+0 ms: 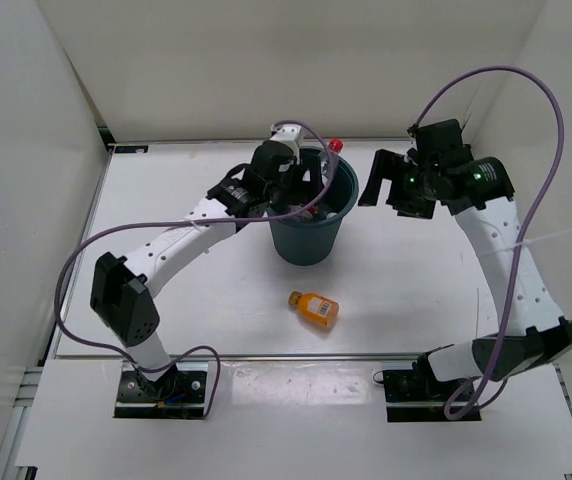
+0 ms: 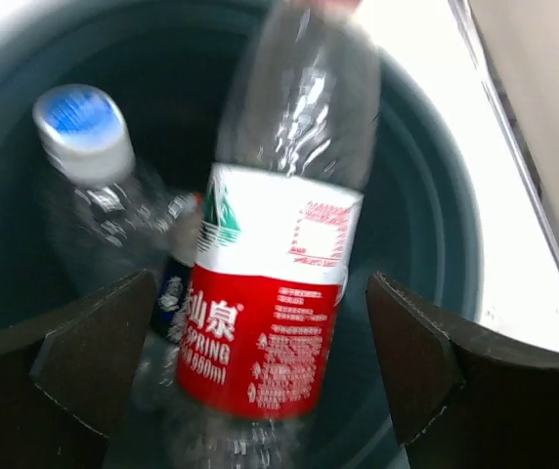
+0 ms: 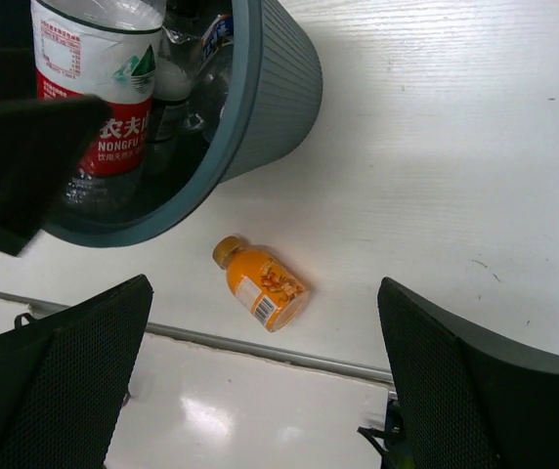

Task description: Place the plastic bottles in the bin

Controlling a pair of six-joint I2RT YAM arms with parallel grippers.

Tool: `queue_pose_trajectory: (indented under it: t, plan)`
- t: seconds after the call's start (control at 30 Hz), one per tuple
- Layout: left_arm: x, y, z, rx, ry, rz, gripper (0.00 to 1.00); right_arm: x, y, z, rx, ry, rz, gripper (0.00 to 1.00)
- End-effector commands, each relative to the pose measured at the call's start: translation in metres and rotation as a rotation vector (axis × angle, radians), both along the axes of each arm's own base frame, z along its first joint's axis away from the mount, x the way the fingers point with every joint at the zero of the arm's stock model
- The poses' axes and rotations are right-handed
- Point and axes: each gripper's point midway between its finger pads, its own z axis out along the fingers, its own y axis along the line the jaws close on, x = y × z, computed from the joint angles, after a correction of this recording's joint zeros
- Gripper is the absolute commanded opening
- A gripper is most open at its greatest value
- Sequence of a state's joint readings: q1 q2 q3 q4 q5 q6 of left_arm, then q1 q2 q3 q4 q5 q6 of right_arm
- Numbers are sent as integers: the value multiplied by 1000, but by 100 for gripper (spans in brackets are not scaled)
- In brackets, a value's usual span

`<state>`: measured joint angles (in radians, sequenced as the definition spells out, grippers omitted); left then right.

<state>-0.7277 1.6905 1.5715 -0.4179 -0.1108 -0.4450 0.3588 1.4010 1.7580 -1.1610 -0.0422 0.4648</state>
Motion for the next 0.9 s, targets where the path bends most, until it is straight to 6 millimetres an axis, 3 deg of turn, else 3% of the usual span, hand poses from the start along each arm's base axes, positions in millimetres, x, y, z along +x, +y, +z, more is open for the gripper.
queue_pose_trajectory:
  t: [0.0, 0.03, 0.1, 0.13, 0.17, 0.2, 0.23, 0.27, 0.3, 0.33, 0.43, 0.47, 0.5, 0.53, 0.57, 0.6, 0.67, 0.77, 0.8, 0.87]
  plan:
    - [0, 34, 112, -76, -233, 82, 100, 0, -7, 30, 41, -148, -26, 100]
    - [-5, 42, 149, -115, -302, 92, 100, -3, -11, 30, 42, -175, -35, 100]
    - [-11, 51, 181, -127, -375, 93, 100, 3, -6, 38, 51, -290, 15, 100]
    - [-18, 64, 206, -149, -424, 121, 100, -5, -10, 48, 63, -371, 26, 100]
    - [-20, 72, 216, -146, -452, 138, 100, -11, -3, 17, 48, -349, 78, 100]
    - [-23, 78, 223, -153, -465, 157, 100, -15, -1, 38, 87, -503, 107, 100]
    - [-27, 95, 229, -144, -485, 211, 100, -22, 6, 2, 47, -482, 181, 100]
    - [-29, 102, 227, -137, -486, 236, 100, -27, 10, 20, 61, -564, 217, 100]
    - [-30, 114, 224, -125, -486, 272, 100, -37, 13, -7, 49, -549, 265, 100]
    - [-31, 129, 217, -110, -479, 337, 100, -44, 23, -15, 67, -560, 332, 100]
    - [-46, 172, 171, -119, -403, 502, 100, -70, 45, -59, 56, -500, 494, 100]
    - [-49, 186, 129, -66, -350, 555, 100, -83, 59, -71, 49, -481, 568, 100]
    - [-65, 202, 133, -147, -354, 595, 100, -80, 60, -84, -13, -480, 581, 100]
    - [-70, 213, 124, -164, -343, 622, 100, -87, 72, -90, -30, -497, 632, 100]
    - [-76, 218, 93, -127, -302, 624, 100, -88, 73, -110, -69, -479, 648, 100]
    - [-88, 231, 98, -156, -324, 636, 100, -86, 75, -122, -95, -471, 658, 100]
    - [-98, 239, 74, -134, -290, 652, 100, -83, 87, -137, -95, -473, 699, 100]
    - [-114, 255, 56, -71, -244, 675, 100, -84, 98, -160, -91, -432, 736, 100]
    - [-118, 260, 52, -57, -232, 689, 100, -84, 98, -179, -116, -380, 745, 100]
    - [-126, 266, 43, -4, -189, 688, 100, -86, 104, -198, -117, -342, 764, 100]
